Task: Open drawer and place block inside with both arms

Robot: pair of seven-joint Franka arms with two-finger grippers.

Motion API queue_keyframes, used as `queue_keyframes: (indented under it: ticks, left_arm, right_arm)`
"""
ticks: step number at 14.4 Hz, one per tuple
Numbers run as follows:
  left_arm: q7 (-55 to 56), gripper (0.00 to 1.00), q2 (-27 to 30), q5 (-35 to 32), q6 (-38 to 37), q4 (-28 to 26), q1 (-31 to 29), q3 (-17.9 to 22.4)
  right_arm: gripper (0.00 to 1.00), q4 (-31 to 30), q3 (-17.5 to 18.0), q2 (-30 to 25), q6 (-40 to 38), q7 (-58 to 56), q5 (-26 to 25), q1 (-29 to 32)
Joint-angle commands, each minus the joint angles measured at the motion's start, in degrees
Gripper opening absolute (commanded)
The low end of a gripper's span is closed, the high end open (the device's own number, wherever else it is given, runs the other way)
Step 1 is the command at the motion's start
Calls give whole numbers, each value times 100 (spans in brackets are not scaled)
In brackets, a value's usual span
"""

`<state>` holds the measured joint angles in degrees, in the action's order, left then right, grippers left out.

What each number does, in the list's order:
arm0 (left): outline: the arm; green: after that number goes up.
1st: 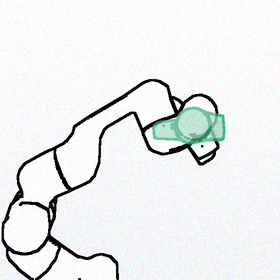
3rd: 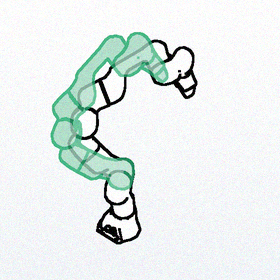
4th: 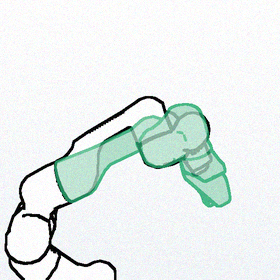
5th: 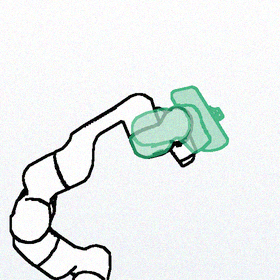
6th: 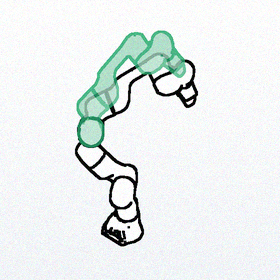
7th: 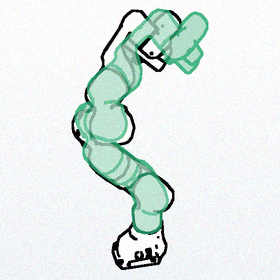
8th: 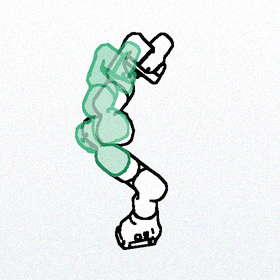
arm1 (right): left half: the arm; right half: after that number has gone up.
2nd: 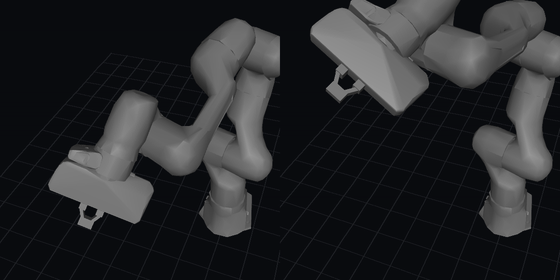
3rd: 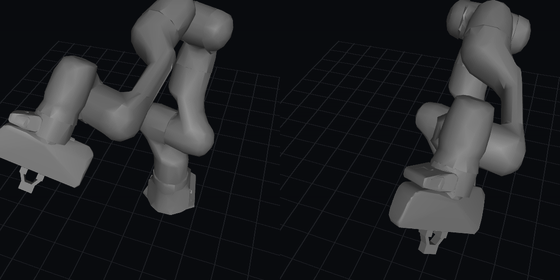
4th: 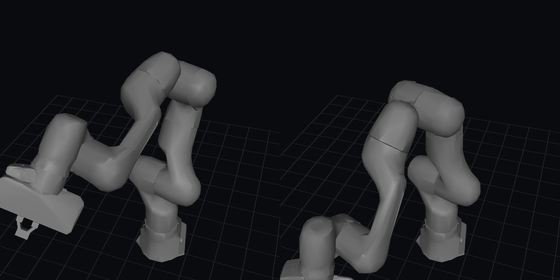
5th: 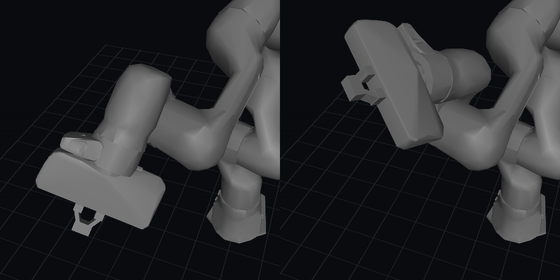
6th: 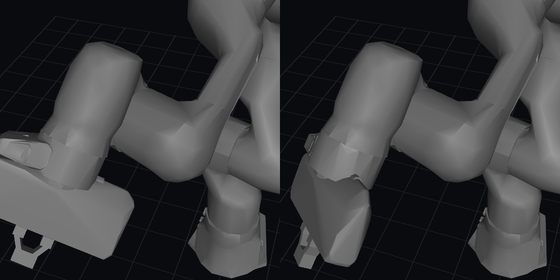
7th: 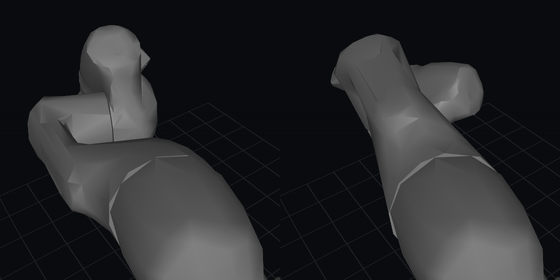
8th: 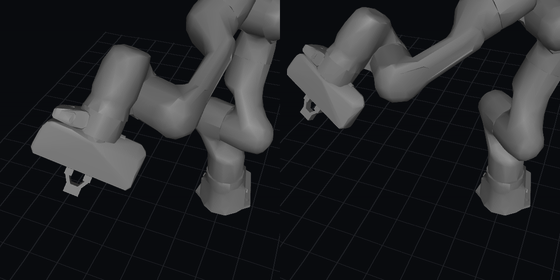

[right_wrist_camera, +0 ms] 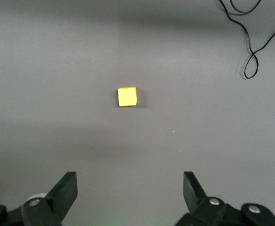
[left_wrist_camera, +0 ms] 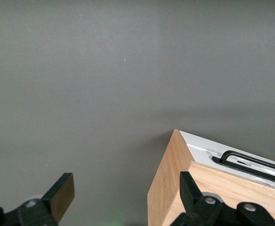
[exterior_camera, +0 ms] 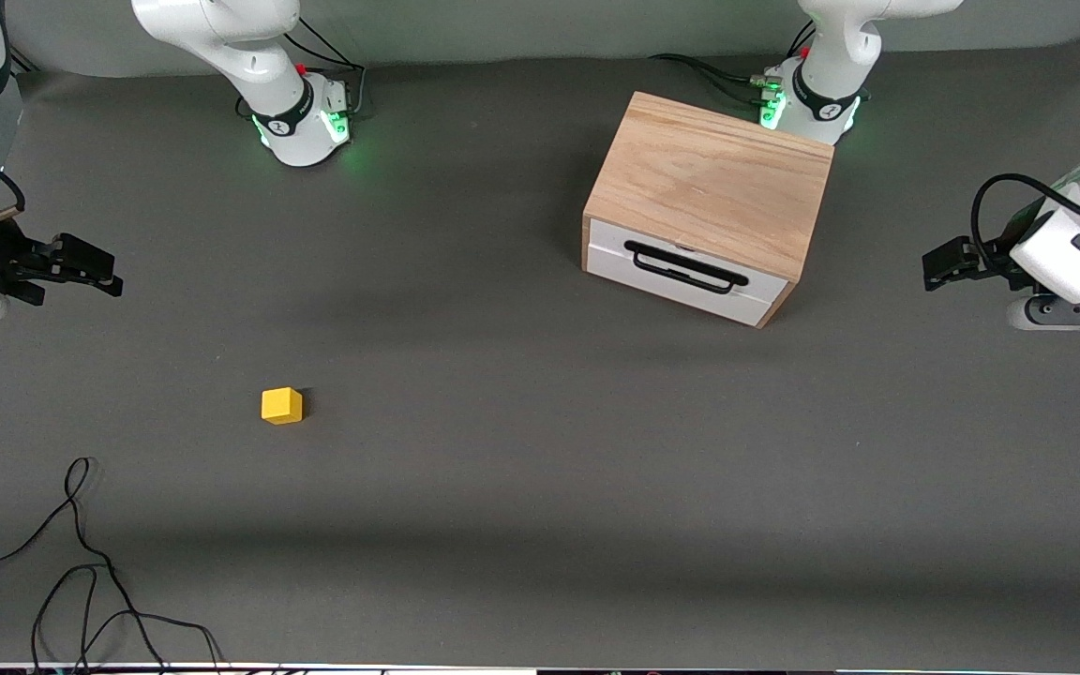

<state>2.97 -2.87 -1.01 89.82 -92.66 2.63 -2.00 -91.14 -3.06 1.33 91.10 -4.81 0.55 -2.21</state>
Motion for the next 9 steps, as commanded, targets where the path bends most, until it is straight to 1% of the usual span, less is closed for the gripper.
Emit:
queue_keyframes:
  ticks: [1, 4, 6, 9]
  left_arm:
    - [-104, 100, 120, 13, -44, -121, -8, -28]
    - [246, 100, 112, 197, -26, -217, 140, -28]
    - [1253, 100, 68, 232, -44, -235, 465, -37]
    - [3353, 100, -143, 329, 70, -226, 1194, -37]
  right_arm:
    - [100, 237, -45, 200, -49, -82, 6, -34]
    - [100, 220, -45, 271, -40, -134, 6, -43]
    - [100, 220, -45, 271, -57, -152, 6, -25]
    - [100, 193, -54, 227, -119, -152, -2, -34]
